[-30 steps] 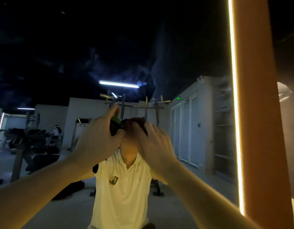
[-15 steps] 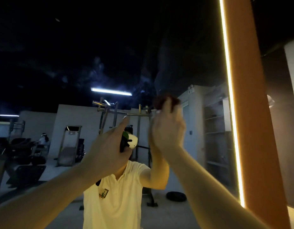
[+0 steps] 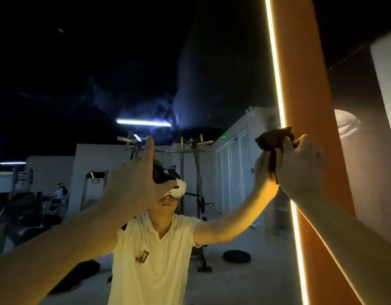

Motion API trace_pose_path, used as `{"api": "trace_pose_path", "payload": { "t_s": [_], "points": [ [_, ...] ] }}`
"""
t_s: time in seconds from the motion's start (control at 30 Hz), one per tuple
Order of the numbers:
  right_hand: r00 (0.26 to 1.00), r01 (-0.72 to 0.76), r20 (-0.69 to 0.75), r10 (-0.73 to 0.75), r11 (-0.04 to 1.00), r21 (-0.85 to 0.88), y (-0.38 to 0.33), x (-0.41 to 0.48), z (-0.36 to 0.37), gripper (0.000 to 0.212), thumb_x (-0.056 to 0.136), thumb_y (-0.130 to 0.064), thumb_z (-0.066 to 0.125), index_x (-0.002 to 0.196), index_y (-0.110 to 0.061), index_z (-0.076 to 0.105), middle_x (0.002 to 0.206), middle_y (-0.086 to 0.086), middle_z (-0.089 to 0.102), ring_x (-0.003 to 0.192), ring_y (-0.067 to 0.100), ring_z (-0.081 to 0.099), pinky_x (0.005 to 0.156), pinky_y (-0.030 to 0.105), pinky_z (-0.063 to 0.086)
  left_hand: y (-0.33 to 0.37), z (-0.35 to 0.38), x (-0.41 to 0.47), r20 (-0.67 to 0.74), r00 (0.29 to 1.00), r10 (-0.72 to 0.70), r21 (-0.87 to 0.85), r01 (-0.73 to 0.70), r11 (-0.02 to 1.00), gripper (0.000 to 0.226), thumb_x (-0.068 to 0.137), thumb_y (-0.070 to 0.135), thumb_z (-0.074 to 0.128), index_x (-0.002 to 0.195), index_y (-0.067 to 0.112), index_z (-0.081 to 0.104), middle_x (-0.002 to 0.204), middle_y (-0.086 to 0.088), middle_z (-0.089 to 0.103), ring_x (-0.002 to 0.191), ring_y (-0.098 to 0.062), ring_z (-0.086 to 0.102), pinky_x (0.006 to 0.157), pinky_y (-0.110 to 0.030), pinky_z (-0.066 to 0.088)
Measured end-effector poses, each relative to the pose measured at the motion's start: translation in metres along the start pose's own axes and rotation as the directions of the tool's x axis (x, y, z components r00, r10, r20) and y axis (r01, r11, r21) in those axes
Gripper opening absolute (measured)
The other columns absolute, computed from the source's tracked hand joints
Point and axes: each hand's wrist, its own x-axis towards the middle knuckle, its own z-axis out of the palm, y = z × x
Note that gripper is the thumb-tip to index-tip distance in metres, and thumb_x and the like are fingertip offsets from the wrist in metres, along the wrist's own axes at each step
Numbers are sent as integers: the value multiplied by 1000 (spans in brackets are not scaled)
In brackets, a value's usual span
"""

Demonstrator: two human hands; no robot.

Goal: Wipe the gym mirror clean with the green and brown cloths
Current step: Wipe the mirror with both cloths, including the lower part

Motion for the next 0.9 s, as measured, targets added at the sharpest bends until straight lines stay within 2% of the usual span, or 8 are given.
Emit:
{"api": "trace_pose_path", "payload": {
  "t_s": [0.17, 0.33, 0.47, 0.53, 0.63, 0.73, 0.83, 0.9],
  "points": [
    [979, -203, 48, 198, 949, 243, -74, 1, -2, 29, 99, -17, 59, 124, -2, 60, 124, 21, 56, 113, 38, 58, 95, 46, 47, -2, 2, 2, 48, 998, 34, 98, -39, 994, 129, 73, 74, 75, 163, 22, 0, 113, -1, 68, 82, -14, 61, 74, -31, 58],
    [986, 145, 4, -167, 870, 471, -167, -36, -17, 52, 84, -11, 74, 133, -5, 60, 124, 17, 57, 109, 31, 61, 92, 45, 56, 3, -7, 2, 103, 994, 21, 65, -28, 997, 128, 75, 64, 81, 163, 24, -3, 123, -2, 66, 103, -22, 67, 86, -39, 59],
    [839, 505, -89, -537, 706, 497, -144, -41, -22, 45, 85, -19, 77, 128, -10, 66, 114, 11, 59, 102, 27, 63, 89, 40, 56, 7, -10, 1, 130, 991, -8, 78, -2, 997, 126, 73, 66, 80, 163, 23, 3, 124, -4, 67, 102, -22, 68, 83, -37, 59],
    [772, 610, -149, -618, 654, 448, -117, -34, -16, 45, 82, -22, 83, 124, -14, 68, 112, 11, 59, 100, 28, 62, 86, 41, 56, 6, -11, 0, 129, 992, -6, 78, -5, 997, 128, 74, 67, 80, 164, 23, 0, 122, -2, 67, 100, -20, 68, 82, -34, 58],
    [838, 532, -139, -527, 733, 424, -90, -9, -1, 47, 79, -17, 87, 122, -16, 67, 122, 15, 58, 106, 34, 61, 87, 48, 59, 8, -12, -3, 131, 991, -3, 74, -7, 997, 118, 74, 65, 81, 161, 26, 11, 113, 9, 65, 97, -16, 68, 80, -29, 58],
    [943, 325, -129, -306, 773, 544, -101, 40, 6, 51, 85, -6, 78, 132, -13, 58, 129, 18, 56, 112, 38, 58, 86, 55, 57, 7, -13, -1, 156, 988, 3, 74, -15, 997, 101, 75, 64, 80, 152, 26, 26, 109, 8, 67, 91, -11, 67, 75, -25, 57],
    [995, 97, -63, -74, 721, 686, -142, 80, 1, 49, 91, -3, 69, 137, -9, 54, 134, 17, 53, 118, 35, 56, 92, 48, 55, 7, -13, 0, 184, 983, -9, 81, -6, 997, 98, 77, 65, 78, 151, 29, 24, 109, 8, 66, 89, -10, 66, 76, -29, 61],
    [994, 102, -39, -103, 713, 693, -172, 62, -5, 39, 93, -3, 64, 131, -12, 58, 135, 14, 50, 112, 29, 59, 90, 41, 56, 8, -17, 1, 163, 986, -29, 51, 21, 998, 94, 83, 57, 77, 154, 32, 21, 107, 9, 66, 88, -10, 66, 73, -25, 59]
  ]
}}
